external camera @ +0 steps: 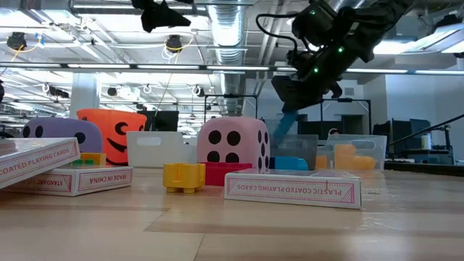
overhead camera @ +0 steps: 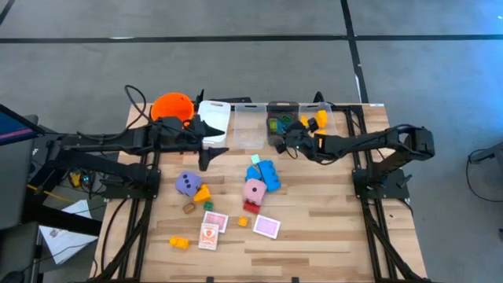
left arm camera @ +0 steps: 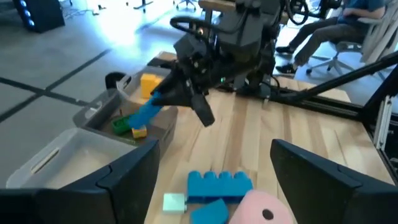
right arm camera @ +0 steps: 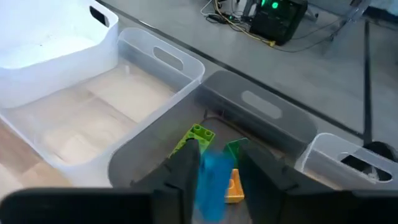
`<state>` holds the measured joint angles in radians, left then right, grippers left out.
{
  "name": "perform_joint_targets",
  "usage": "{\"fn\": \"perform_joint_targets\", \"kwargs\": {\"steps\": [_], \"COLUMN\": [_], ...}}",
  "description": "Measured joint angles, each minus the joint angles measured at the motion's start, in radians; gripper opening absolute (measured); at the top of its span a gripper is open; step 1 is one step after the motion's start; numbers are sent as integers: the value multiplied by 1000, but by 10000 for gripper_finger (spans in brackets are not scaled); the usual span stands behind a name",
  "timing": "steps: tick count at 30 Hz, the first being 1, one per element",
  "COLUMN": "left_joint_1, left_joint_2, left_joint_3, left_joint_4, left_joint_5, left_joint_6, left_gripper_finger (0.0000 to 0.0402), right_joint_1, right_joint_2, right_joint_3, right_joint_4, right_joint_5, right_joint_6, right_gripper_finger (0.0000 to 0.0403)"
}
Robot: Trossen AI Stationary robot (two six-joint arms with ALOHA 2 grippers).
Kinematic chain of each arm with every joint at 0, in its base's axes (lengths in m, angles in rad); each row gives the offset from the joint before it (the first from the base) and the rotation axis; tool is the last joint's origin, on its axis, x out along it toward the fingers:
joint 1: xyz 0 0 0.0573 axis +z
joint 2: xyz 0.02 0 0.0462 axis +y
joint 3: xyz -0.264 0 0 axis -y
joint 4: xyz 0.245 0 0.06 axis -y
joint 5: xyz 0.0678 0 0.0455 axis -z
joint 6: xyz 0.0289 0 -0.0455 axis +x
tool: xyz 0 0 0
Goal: Pick & Place Toys
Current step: Put the small blue game piece into the black bin, then adjust the pink die on the table
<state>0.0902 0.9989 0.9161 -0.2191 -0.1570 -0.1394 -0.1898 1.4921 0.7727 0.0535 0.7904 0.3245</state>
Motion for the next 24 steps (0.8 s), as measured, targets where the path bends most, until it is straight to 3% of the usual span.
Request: {"fn": "perform_joint_targets", "kwargs": {"steps": [9, 14, 19, 22, 24], "left_joint_1": [-1, -1, -1, -22, -46], "left_joint_2": [17, 24, 47, 76, 105], "left_joint_3": [1, 0, 0, 0, 0], "left_joint_4": [1, -6, -3, 2, 2], "left_joint_5": [0, 11, 184, 310, 329], "left_joint_6": [0, -1, -1, -1, -1], "left_gripper_finger": [296, 296, 297, 297, 297], "right_joint_1": [-2, 48, 161, 243, 297], "right_joint_2": [0, 0, 0, 0, 0], "right_joint_3": [0, 0, 0, 0, 0], "right_joint_4": [-5, -10, -56, -107, -147], "right_joint_5": [-3, -114, -231, -296, -331], "right_joint_6": [-11, -72, -114, -48, 42], "right_gripper_finger": [224, 261, 264, 264, 265]}}
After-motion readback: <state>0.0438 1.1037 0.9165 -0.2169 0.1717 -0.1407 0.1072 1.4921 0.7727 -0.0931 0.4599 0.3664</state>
